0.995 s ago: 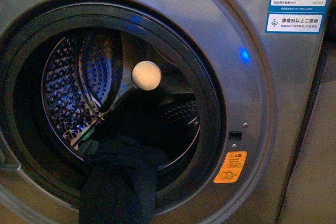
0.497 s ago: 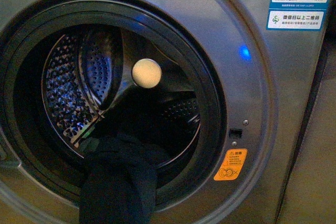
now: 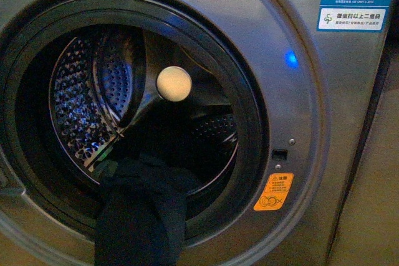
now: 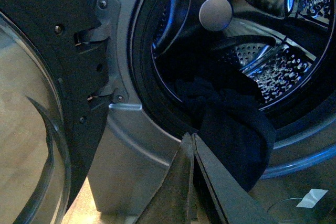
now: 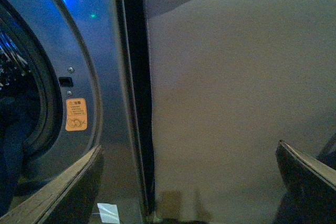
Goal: Put clothes into washing machine
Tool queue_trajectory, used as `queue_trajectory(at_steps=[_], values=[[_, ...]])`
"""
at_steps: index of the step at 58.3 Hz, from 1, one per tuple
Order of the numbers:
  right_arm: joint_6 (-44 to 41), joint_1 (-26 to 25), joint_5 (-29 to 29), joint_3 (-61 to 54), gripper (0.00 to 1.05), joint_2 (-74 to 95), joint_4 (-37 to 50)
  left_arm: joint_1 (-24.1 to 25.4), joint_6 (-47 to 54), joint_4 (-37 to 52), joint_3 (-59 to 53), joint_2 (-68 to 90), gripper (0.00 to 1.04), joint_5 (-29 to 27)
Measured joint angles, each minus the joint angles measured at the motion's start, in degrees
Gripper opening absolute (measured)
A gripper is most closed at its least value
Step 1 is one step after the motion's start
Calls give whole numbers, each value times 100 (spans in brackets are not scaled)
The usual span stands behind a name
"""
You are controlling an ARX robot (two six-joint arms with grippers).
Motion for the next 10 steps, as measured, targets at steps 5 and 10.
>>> queue_trajectory(at_steps=[5, 10], values=[[0, 0, -2, 0, 97, 0, 0, 0, -11, 0, 0, -2, 5, 0], [0, 0, 0, 0, 97, 0, 0, 0, -7, 0, 0, -2, 20, 0]])
